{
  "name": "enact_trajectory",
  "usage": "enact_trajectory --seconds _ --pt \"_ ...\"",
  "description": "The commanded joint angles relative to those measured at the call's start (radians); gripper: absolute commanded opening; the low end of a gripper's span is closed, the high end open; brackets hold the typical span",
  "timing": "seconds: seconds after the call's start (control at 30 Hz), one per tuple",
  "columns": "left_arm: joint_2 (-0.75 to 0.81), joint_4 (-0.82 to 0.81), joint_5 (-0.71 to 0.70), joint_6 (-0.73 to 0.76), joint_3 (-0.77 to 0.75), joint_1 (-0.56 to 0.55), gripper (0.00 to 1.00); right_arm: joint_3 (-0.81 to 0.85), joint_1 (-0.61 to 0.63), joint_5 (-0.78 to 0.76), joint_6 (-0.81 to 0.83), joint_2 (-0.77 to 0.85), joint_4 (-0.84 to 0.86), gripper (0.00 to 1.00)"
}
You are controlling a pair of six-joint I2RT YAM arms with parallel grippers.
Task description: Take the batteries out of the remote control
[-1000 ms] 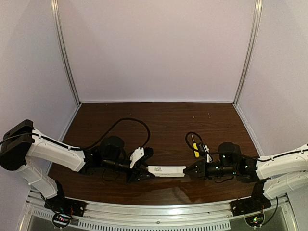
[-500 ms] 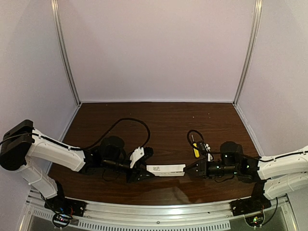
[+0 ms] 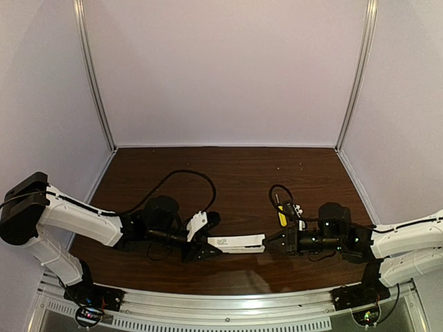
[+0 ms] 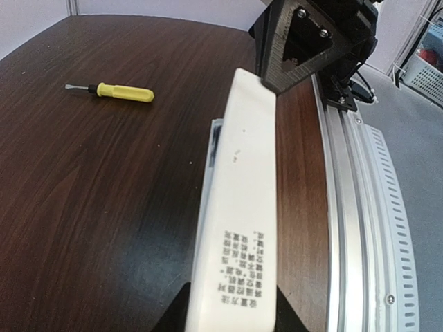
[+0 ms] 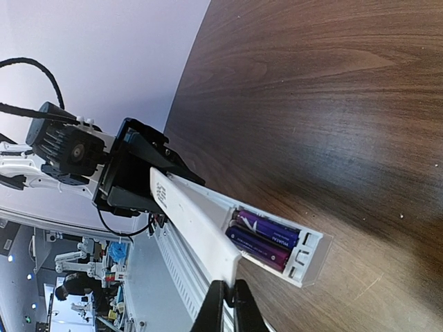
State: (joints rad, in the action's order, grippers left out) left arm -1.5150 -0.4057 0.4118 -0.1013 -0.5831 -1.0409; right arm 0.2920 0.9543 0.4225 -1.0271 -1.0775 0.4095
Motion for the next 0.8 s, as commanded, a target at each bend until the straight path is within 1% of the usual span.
enact_trajectory --seconds 0.0,0.27,0.5,0.77 --pt "0.015 -0.053 0.002 0.015 -0.014 -0.003 0.00 -0.002 0.005 -0.009 0.003 0.002 -0.008 0.01" --pt "0.037 -0.053 -0.016 0.021 0.001 -0.003 0.00 -0.002 0.005 0.006 -0.003 -0.001 0.049 0.00" --pt "0.052 -0.057 -0.036 0.016 0.014 -0.004 0.00 0.025 0.005 0.006 0.007 0.008 0.057 0.00" --pt "0.121 -0.058 -0.076 -0.003 0.045 -0.004 0.00 0.033 0.006 -0.010 0.034 0.046 0.063 0.00"
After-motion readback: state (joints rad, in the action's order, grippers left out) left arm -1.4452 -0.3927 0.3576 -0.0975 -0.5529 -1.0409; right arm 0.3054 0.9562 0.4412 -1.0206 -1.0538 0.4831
